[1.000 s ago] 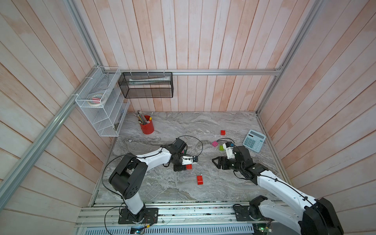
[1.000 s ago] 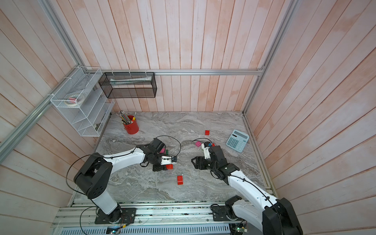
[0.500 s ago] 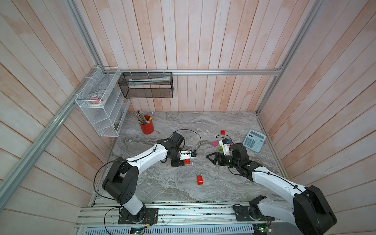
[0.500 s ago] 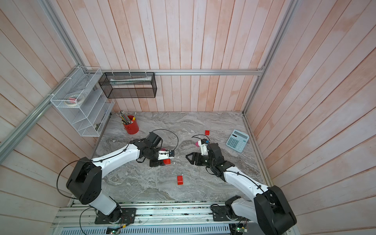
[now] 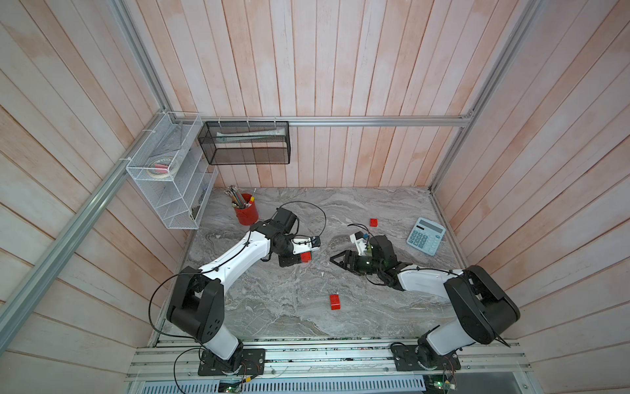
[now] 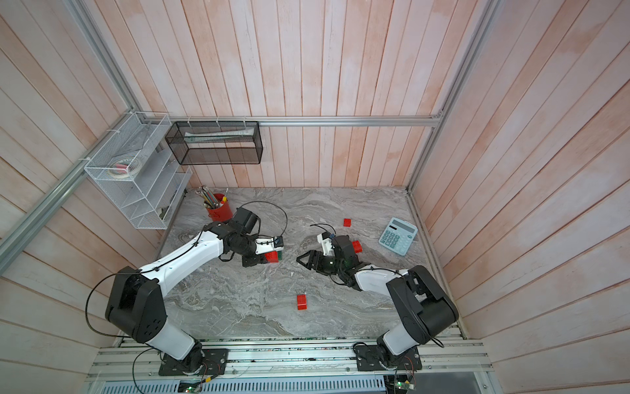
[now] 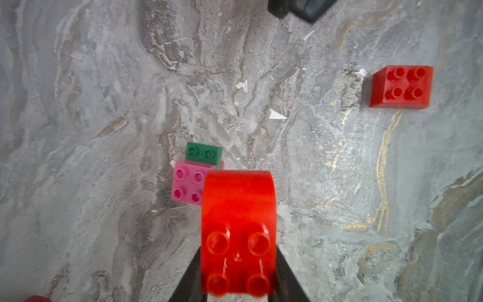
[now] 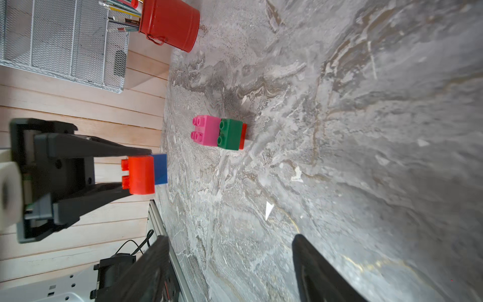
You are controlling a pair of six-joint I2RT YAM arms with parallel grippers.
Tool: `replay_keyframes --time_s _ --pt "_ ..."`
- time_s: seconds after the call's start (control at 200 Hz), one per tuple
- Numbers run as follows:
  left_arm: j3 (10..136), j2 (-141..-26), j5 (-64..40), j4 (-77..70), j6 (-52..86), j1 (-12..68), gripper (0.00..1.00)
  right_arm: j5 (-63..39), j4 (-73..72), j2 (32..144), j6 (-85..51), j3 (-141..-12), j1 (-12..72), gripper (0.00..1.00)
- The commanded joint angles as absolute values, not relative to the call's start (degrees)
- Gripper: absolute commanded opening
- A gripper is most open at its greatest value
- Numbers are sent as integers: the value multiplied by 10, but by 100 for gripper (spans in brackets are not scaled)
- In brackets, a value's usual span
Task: Assemble the letter s with lego
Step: Pick up the lego brick from the center of the board, then assemble the lego brick with the lego brick.
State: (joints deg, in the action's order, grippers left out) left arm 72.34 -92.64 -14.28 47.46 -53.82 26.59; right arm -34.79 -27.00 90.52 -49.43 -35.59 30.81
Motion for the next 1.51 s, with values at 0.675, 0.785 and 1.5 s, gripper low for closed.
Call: replay_keyframes --time_s 0.675,0.785,1.5 --pt "797 -1010 -154 488 -583 227 26 -453 -436 1142 -626 -505 341 73" --pt "790 -1008 -150 478 -582 227 26 -457 -431 1160 -626 -523 341 73" --pt "783 -1010 -150 475 -597 222 27 -474 -415 1235 -643 -583 347 70"
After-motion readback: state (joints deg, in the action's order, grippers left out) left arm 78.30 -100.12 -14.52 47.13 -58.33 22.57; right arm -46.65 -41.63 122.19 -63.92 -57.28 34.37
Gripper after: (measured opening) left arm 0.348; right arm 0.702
